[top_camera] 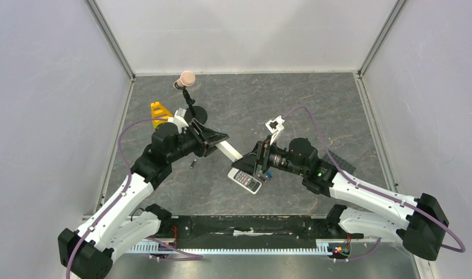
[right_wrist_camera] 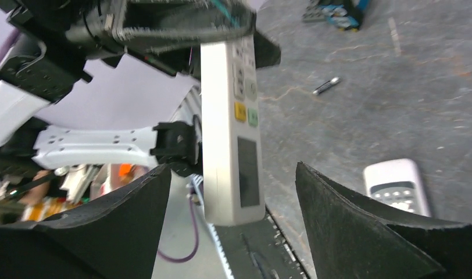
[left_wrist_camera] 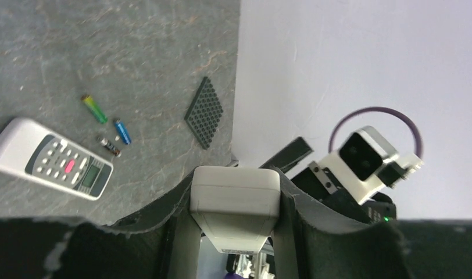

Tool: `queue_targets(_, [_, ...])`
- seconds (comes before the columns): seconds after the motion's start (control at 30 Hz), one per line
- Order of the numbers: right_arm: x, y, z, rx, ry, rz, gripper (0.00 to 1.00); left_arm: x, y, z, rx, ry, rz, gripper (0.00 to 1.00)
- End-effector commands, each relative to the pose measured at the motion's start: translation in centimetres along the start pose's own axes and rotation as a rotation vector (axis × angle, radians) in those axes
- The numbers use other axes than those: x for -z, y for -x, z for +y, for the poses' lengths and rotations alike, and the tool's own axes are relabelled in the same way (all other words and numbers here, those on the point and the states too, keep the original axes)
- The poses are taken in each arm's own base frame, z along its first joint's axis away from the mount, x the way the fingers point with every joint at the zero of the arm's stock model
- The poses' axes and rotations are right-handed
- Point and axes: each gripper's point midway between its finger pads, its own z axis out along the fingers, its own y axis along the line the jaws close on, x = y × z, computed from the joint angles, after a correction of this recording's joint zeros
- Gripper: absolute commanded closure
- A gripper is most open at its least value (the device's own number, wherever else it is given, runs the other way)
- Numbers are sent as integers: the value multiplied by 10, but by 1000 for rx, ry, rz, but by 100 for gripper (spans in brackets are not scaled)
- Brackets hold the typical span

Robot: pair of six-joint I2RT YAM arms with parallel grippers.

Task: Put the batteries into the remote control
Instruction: Adjust the remote control.

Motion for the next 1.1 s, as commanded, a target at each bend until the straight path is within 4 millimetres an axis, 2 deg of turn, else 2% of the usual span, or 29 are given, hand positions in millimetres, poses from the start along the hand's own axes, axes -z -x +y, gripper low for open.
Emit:
queue_targets(0.0, [-3, 42, -1, 166, -112, -135, 21, -1, -2, -5, 127, 53, 26, 98])
queue_targets(0.1, [-11, 41, 1, 215, -130, -113, 27, 0, -1, -1, 151, 77, 22, 98])
queue_targets(0.23, [-22, 30, 3, 245, -130, -72, 35, 1, -2, 4, 184, 100, 19, 98])
queue_targets(0.3, [-26, 24, 4, 258, -125, -51, 37, 1, -3, 6, 198, 106, 22, 98])
queue_targets(0.33, [-27, 21, 4, 265, -123, -41, 36, 1, -3, 6, 200, 107, 23, 98])
queue_targets(0.43, [-28, 12, 2, 289, -123, -18, 28, 2, -5, 7, 205, 113, 27, 98])
queue_targets(0.53, [-28, 7, -3, 295, -135, -6, 29, 3, -6, 9, 210, 120, 29, 98])
queue_targets(0.67, [-26, 3, -6, 292, -143, 0, 42, 3, -6, 11, 218, 120, 27, 98])
queue_targets(0.83, [-21, 5, 3, 275, -99, -33, 84, -1, -10, 8, 230, 66, 46, 96])
queue_targets(0.87, [-21, 6, 5, 273, -96, -36, 90, -2, -11, 7, 231, 51, 53, 92])
queue_targets(0.9, [-21, 8, 7, 271, -95, -35, 91, -2, -11, 6, 222, 38, 58, 83])
queue_targets(1.0, [-19, 11, 10, 264, -111, -19, 92, -1, -10, 2, 141, 21, 58, 44])
queue_targets(1.07, [-17, 13, 12, 262, -124, -7, 92, 4, -6, 1, 44, 31, 36, 31])
